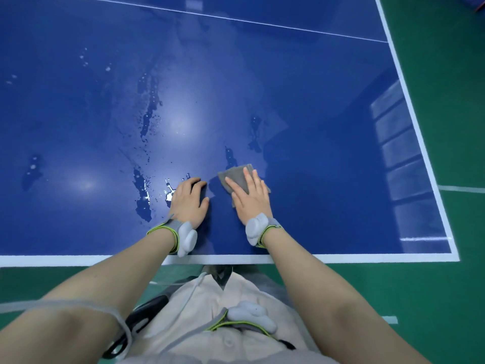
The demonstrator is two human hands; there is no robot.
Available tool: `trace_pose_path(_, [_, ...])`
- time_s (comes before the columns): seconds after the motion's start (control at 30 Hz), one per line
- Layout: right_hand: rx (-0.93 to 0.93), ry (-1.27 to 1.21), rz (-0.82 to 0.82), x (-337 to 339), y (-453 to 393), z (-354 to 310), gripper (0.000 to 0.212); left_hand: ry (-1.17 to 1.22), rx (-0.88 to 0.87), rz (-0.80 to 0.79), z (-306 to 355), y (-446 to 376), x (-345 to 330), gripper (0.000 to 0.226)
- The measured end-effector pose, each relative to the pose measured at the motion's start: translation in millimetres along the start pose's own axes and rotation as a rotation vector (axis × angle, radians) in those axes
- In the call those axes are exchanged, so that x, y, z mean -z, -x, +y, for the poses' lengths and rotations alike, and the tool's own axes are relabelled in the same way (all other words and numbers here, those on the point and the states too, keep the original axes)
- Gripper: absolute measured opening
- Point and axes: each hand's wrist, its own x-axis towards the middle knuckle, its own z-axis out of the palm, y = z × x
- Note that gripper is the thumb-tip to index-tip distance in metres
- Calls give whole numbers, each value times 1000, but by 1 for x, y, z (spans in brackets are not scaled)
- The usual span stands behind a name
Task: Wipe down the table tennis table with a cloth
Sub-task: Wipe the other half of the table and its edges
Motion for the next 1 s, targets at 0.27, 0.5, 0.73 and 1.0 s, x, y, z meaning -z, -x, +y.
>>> trace_pose_path(0.27, [-301,-30,5,3,-29,-15,50,39,47,-5,6,-1,-2,60])
trace_pose_path(0.5, [161,-14,-19,10,-52,10,49,53,51,14,8,-13,-2,43])
trace_pose_path(0.73, [-479,-189,97,25,-81,10,49,36,18,-3,5,-21,1,64])
trace_pose_path(1.0, [139,0,-41,23,-86,2,45,36,43,8,13,-50,-2,50])
